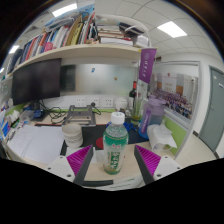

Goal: Pour water

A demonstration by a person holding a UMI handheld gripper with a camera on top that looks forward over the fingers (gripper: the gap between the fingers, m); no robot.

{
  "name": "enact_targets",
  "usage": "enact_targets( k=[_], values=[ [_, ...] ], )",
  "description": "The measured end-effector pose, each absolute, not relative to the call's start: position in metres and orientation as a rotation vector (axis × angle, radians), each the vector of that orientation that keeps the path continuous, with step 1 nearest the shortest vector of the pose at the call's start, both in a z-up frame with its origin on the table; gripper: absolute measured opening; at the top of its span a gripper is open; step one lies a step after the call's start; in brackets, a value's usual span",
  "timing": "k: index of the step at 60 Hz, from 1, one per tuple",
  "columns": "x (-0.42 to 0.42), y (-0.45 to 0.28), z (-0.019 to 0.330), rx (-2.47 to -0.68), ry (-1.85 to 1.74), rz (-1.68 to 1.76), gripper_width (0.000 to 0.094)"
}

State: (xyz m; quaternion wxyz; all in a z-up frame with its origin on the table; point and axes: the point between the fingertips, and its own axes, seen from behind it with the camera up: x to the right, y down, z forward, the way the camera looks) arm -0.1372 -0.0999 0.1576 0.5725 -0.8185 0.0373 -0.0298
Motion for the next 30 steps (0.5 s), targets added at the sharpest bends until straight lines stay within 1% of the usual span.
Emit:
enact_targets(
  k=[6, 8, 16, 21, 26, 30],
  values=[
    [-0.150, -0.058, 0.153, -1.903, 0.037, -0.058, 0.0848],
    [-0.155, -0.045, 0.151, -1.899, 0.021, -0.052, 0.0826],
    [-0.185, 0.002, 0.150, -1.865, -0.011, 0.007, 0.0687],
    [-0.199, 0.028, 0.151, -1.853, -0.006, 0.027, 0.0547],
    [-0.214, 0.047, 0.159, -1.836, 0.024, 0.060, 0.0519],
    [-0.225, 0.062, 0.165, -1.829, 0.026, 0.058, 0.0477]
  ],
)
